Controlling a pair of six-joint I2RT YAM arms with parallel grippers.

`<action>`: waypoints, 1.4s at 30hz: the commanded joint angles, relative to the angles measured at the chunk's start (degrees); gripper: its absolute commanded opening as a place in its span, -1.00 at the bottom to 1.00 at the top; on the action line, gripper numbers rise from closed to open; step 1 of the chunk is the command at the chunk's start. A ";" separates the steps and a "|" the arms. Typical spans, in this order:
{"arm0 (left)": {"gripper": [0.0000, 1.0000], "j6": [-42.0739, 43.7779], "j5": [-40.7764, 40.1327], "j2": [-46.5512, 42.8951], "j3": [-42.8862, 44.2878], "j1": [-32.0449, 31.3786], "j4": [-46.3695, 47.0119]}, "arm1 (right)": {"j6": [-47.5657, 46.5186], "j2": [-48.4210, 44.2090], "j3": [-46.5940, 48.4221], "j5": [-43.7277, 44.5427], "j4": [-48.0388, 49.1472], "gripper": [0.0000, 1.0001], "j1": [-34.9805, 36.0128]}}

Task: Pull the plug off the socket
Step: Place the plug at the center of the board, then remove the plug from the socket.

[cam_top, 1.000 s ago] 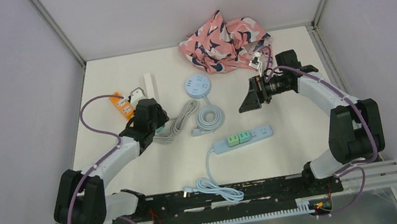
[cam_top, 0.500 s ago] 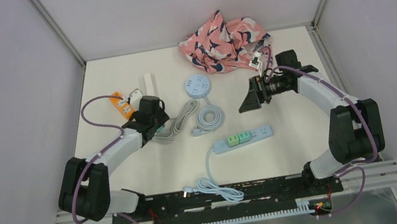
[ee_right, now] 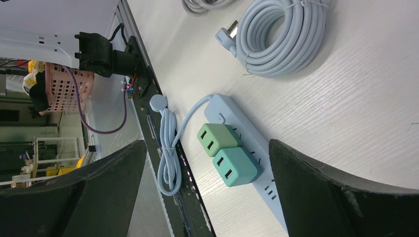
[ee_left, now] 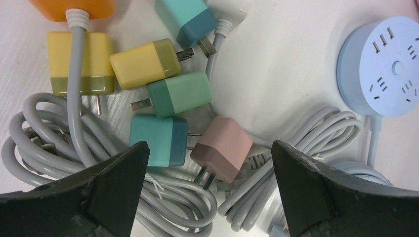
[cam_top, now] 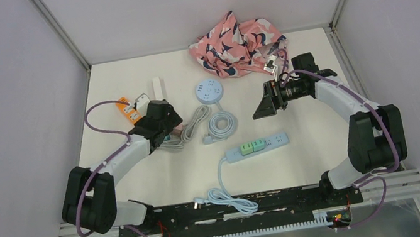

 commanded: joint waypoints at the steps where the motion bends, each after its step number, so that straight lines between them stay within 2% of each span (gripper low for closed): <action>1: 0.99 -0.82 0.68 -1.42 2.68 0.28 0.42 | -0.64 -0.87 1.75 -0.62 0.29 0.99 -0.35; 11: 0.99 1.24 7.39 -4.31 2.56 0.23 2.16 | -0.69 -0.88 1.79 -0.83 0.12 0.99 -0.36; 21: 0.99 5.48 20.51 -8.18 -1.57 0.27 12.17 | -0.78 -1.04 1.84 -0.96 -0.12 0.99 -0.59; 28: 0.99 7.77 35.30 -10.51 -7.03 0.22 25.24 | -0.95 -1.32 1.79 -1.13 -0.15 0.99 -0.57; 35: 0.99 6.72 54.14 -9.59 -11.75 0.03 44.89 | -3.04 -2.08 1.88 -2.39 -0.87 0.99 -0.54; 38: 0.99 5.87 58.90 -8.96 -12.68 -0.90 50.72 | -5.80 -2.89 1.47 -4.79 -1.68 0.99 -0.57; 42: 0.99 6.82 61.03 -9.56 -14.19 -4.54 57.17 | -12.81 -4.88 1.39 -6.43 -4.74 0.99 -0.56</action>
